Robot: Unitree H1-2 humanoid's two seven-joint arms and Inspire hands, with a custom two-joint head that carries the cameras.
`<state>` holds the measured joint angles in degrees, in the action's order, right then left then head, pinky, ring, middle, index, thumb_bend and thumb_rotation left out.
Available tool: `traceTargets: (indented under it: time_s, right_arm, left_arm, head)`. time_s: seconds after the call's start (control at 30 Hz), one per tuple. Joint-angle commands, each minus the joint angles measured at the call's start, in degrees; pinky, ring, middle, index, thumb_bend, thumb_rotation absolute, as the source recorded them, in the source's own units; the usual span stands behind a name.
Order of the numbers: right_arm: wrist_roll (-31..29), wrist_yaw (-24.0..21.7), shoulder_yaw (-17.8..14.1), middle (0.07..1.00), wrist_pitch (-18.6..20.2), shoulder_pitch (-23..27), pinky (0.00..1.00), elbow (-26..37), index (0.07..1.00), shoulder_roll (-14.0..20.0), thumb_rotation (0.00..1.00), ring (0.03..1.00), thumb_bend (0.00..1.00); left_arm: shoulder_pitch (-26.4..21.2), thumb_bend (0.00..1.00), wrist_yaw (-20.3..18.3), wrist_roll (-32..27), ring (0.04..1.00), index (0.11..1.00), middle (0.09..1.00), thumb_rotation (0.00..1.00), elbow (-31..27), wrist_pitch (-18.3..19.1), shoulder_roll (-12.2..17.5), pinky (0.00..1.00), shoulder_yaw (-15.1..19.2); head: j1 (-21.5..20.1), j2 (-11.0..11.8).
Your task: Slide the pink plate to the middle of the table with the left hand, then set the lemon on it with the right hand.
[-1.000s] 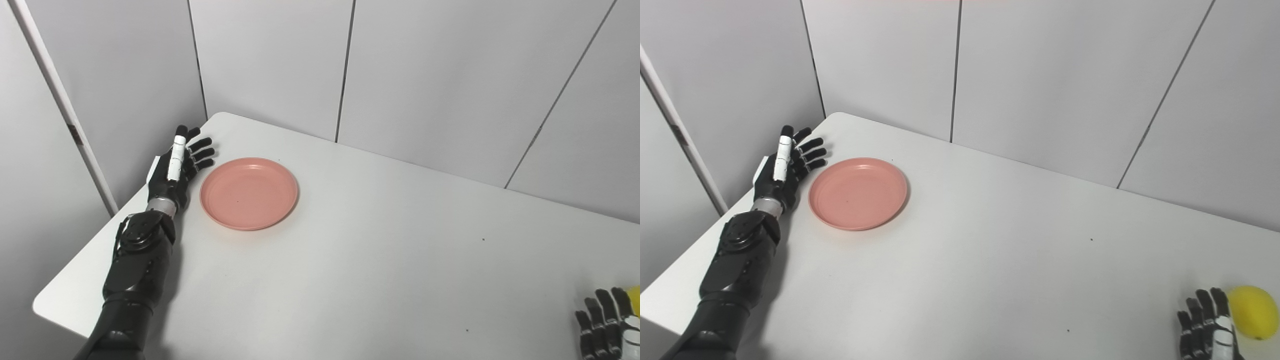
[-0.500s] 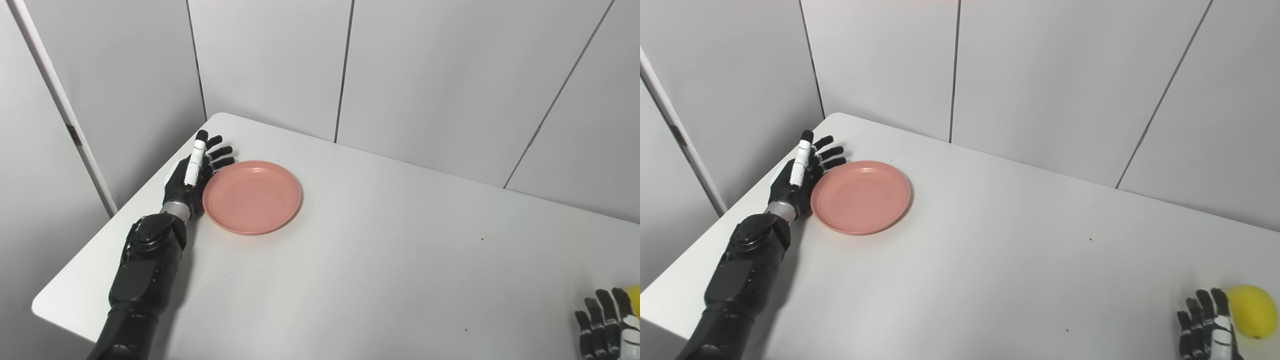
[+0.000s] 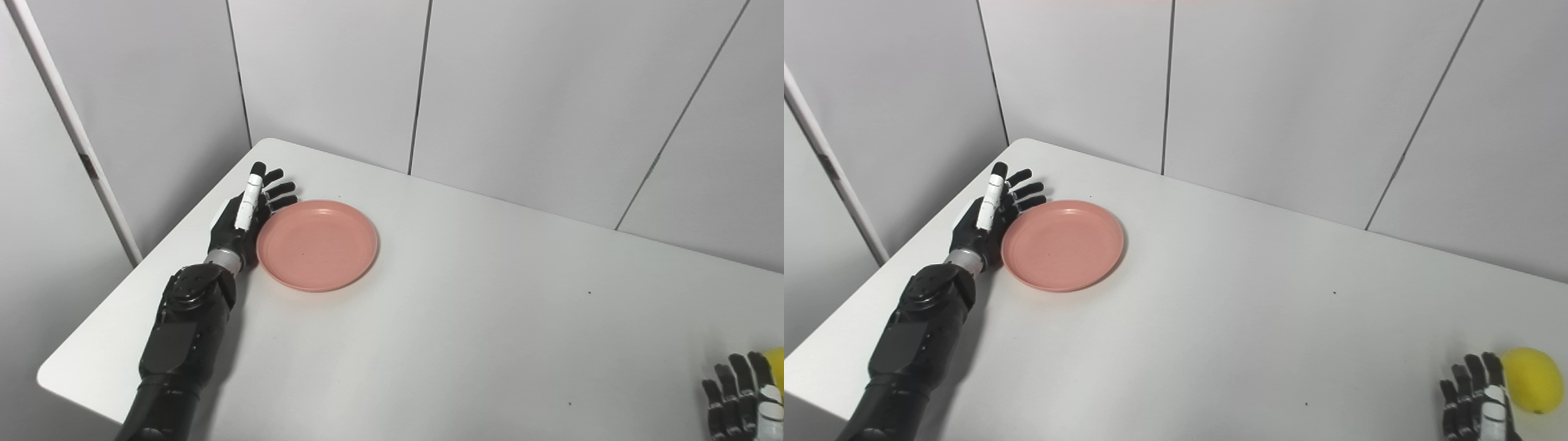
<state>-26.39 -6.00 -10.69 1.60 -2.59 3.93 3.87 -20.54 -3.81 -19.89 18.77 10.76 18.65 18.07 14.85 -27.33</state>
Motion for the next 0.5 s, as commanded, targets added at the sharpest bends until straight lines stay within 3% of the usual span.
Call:
traceTargets:
  time_s: [0.0,0.3,0.47]
  right_arm:
    - [-0.5,0.0,0.7,0.954,2.2,-3.0,1.0,-2.2,0.953,-1.8,0.7,0.974,0.69]
    - [0.0,0.2,1.0,0.953,2.2,-3.2,1.0,-1.5,0.95,-2.0,0.7,0.975,0.68]
    - [-0.3,0.1,1.0,0.959,2.4,-3.3,1.0,-1.3,0.956,-2.0,0.7,0.979,0.67]
  left_arm:
    - [-0.2,0.9,0.1,-0.6,0.783,0.831,0.796,0.85,-1.1,1.4,-0.5,0.79,0.2]
    - [0.7,0.94,0.7,1.1,0.761,0.817,0.768,0.85,-3.7,2.0,-2.0,0.75,-1.6]
    - [1.5,0.91,0.9,1.3,0.763,0.831,0.771,0.87,-5.8,3.7,-3.0,0.76,-2.3]
  head:
    - [0.0,0.0]
    - [-0.2,-0.1]
    - [-0.3,-0.2]
